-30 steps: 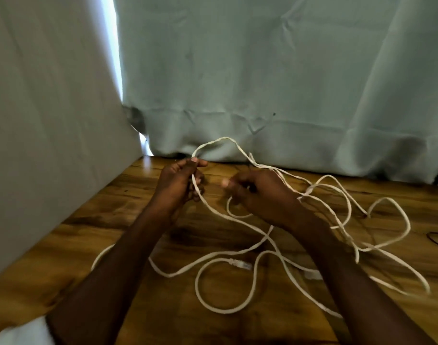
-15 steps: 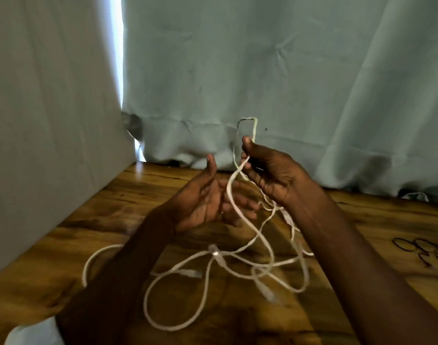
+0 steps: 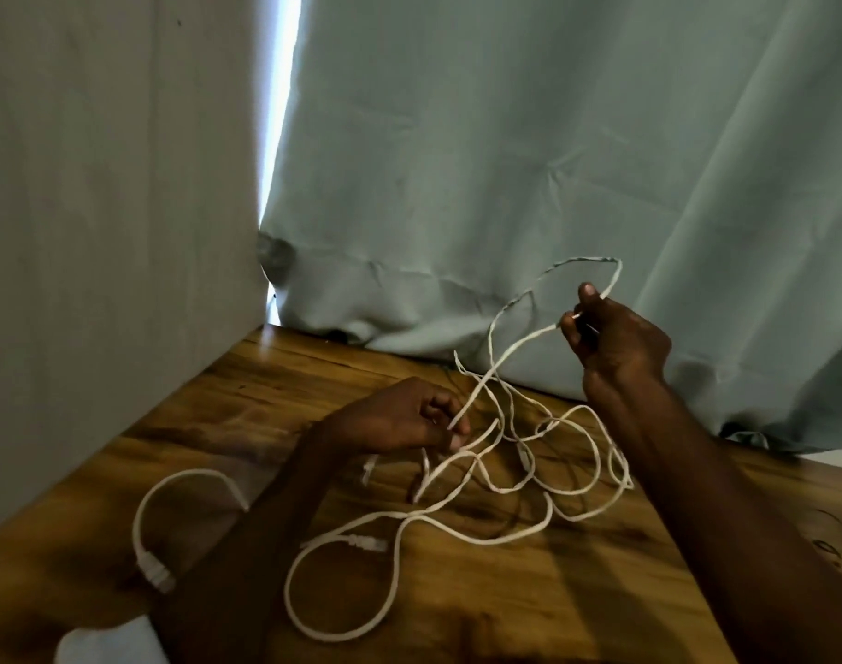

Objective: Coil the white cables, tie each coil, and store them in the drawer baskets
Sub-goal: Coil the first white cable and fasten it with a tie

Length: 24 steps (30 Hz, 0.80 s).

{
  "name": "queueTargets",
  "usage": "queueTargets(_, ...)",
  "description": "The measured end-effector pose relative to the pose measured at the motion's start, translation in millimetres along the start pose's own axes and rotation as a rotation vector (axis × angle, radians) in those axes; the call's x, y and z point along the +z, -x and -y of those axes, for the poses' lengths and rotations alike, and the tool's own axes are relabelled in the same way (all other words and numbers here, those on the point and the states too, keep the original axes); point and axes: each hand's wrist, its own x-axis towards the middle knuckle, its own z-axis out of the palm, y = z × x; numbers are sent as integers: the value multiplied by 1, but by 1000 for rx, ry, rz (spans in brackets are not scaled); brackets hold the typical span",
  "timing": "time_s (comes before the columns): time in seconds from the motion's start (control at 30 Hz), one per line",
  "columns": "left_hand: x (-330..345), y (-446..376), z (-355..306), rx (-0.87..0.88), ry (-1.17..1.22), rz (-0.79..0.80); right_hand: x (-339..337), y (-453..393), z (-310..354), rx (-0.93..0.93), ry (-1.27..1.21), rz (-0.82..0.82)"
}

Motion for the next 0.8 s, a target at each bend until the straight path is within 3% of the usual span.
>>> queueTargets(0.1,-7,-1,5,12,-290,-125,-3,7,5,-54,-31,5)
queueTargets(0.17,-8,1,2,10,-317,-153,-6,12,8,-78,-12,-4)
queueTargets(0.27,-7,3,-11,76,93,-89,-15,8,2,-120,210,-19)
queueTargets(0.37,-10,4,-15,90,358,4,-29,8,-20,-323,789,-42)
queueTargets(0.43,-5,2,-13,109,308,52,-32,19,-34,-627,1046,81)
queueTargets(0.57,0,4,-21,126,297,164,-24,44,-57,-1067,1309,666)
queueTargets(0.63,-2,9,-27,121,302,222,-23,41,-61,-1219,1359,854)
queueTargets(0.7,-4,12,-27,105,337,249,-24,31,-61,-1262,1356,903)
queueTargets(0.8,-5,15,-26,74,425,276,-25,24,-57,-1117,1263,837)
